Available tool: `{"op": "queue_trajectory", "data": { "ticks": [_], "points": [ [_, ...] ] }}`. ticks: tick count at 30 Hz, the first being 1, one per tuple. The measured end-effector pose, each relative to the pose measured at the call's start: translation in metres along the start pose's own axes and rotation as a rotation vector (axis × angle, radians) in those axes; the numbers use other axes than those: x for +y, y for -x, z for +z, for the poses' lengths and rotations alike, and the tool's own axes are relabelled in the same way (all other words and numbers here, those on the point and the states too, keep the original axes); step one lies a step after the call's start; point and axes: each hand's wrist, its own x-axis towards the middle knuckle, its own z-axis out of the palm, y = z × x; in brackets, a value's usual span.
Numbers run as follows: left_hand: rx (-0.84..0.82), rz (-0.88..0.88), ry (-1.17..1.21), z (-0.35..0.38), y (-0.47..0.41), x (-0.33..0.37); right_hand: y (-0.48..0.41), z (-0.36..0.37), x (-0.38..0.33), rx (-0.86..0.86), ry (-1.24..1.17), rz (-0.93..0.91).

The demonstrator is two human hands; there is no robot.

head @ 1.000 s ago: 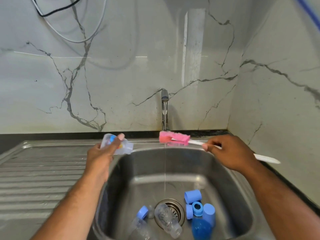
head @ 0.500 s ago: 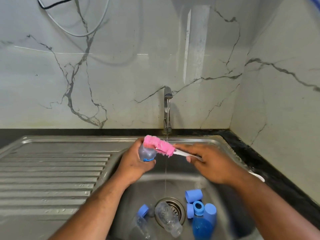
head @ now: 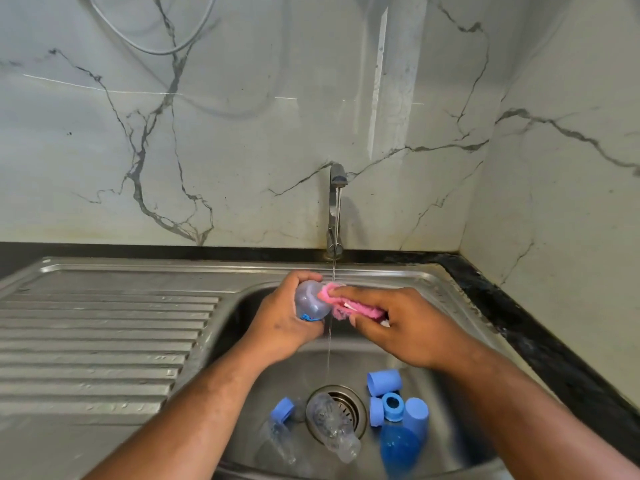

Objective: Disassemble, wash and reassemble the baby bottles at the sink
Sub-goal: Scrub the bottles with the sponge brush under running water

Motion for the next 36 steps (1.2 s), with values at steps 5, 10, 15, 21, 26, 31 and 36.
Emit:
{"op": "queue_trajectory", "data": {
  "ticks": [5,10,15,21,26,31,36],
  "points": [
    [-0.111,-0.007,-0.040,0.012,0.004,0.009,-0.002,0.012,0.000,0.127,-0.012,0.049],
    [-0.061,-0.020,0.016,0.009,0.002,0.007,-0.002,0.008,-0.010,0.114,-0.098,-0.007],
    [-0.184,-0.030,0.031,0.018,0.006,0.007,-0.003,0.006,-0.006,0.140,-0.061,0.079],
    [-0.136,-0.074,0.110,0.017,0.007,0.006,-0.002,-0.002,-0.013,0.030,-0.089,0.042],
    [-0.167,-0.085,0.119,0.029,0.009,0.014,-0.002,-0.003,-0.010,0.158,-0.013,0.071],
    [-0.150,-0.098,0.153,0.025,0.011,0.015,-0.002,-0.006,-0.014,0.087,0.003,0.104],
    [-0.138,-0.123,0.195,0.030,0.011,0.018,-0.003,-0.002,-0.019,0.152,-0.003,0.073]
  ]
}}
